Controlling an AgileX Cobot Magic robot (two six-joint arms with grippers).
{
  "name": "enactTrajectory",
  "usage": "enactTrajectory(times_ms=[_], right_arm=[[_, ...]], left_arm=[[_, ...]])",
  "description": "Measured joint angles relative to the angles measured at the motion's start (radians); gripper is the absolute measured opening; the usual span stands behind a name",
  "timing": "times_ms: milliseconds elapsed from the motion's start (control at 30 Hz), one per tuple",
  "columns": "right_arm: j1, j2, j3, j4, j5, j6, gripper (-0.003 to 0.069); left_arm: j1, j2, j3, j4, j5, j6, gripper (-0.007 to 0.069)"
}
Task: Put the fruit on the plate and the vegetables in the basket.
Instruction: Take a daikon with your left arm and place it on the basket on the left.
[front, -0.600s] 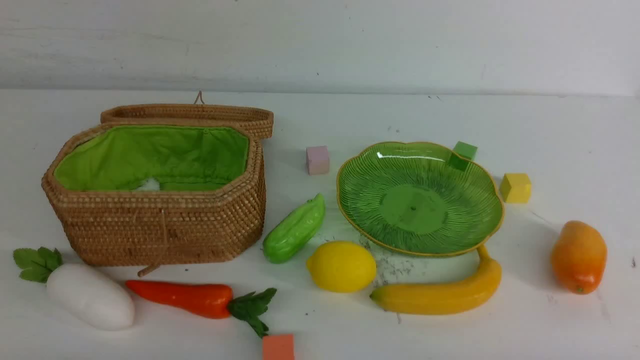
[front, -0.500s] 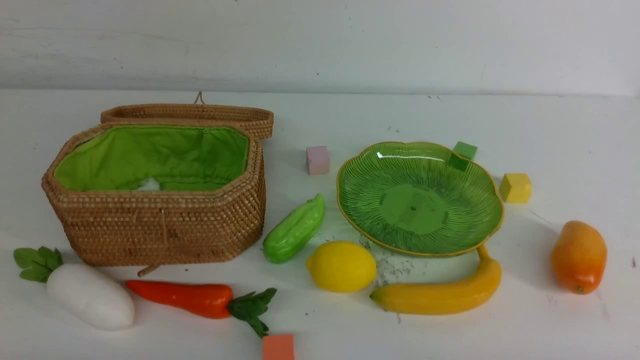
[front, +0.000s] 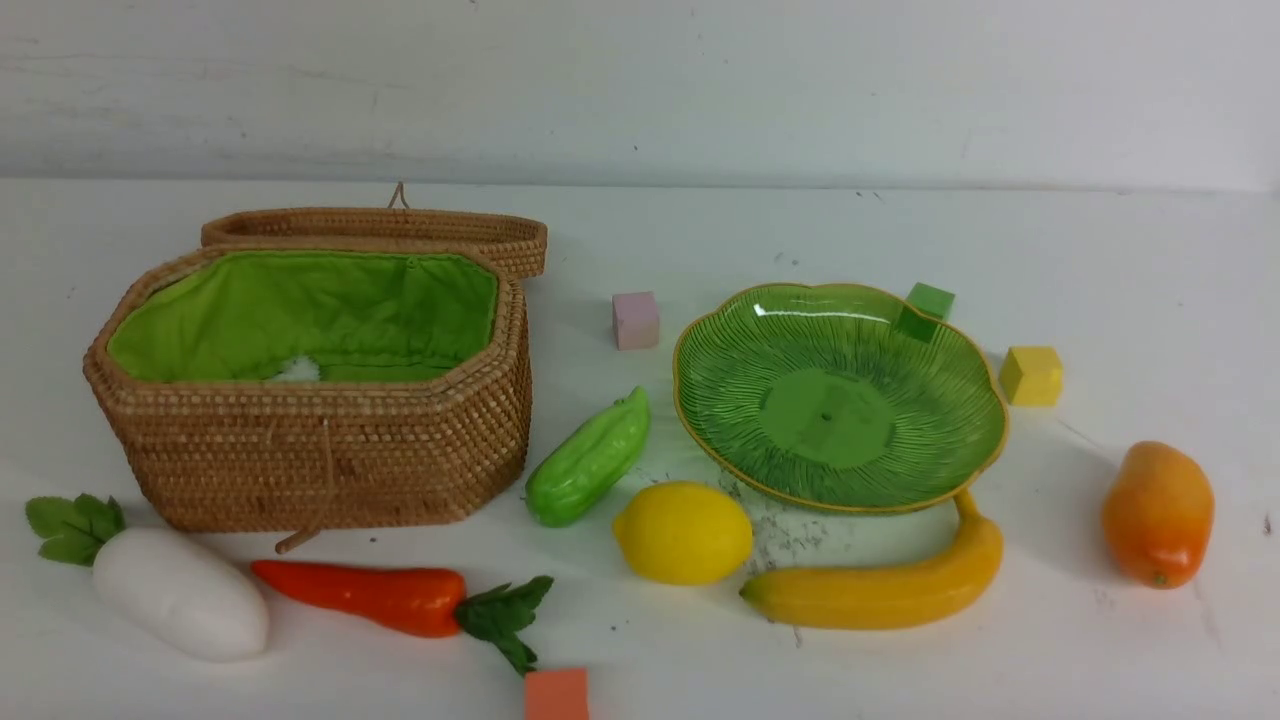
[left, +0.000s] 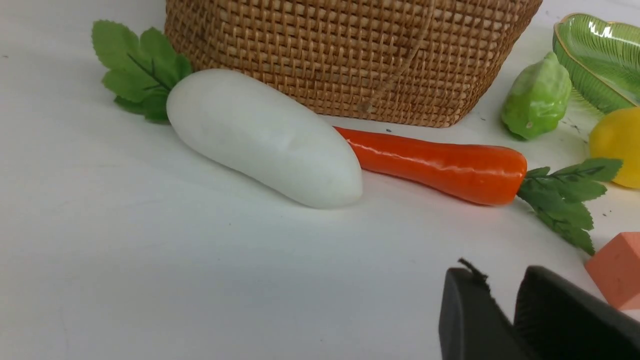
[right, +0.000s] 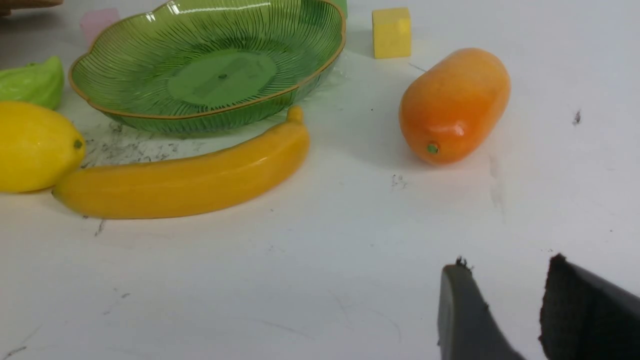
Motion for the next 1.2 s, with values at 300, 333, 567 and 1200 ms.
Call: enactTrajectory(times_ms=[300, 333, 567, 1200], right_arm=[[0.0, 0.0, 0.0, 0.0, 0.0, 0.0, 0.024], [0.0, 0.0, 0.0, 0.0, 0.0, 0.0, 0.024], [0.0, 0.0, 0.0, 0.0, 0.0, 0.0, 0.024], [0.0, 0.0, 0.01, 0.397, -0.279, 0.199, 0.024]], left_arm=[[0.0, 0.0, 0.0, -0.324, -0.236, -0.163, 0.0148], [0.0, 0.0, 0.0, -0.381, -0.26, -0.19, 0.0148], [0.0, 0.0, -0.035, -0.533, -0.296, -0.215, 0.0123], [0.0, 0.42, -0.631, -0.228, 0.386, -0.059, -0.0013]])
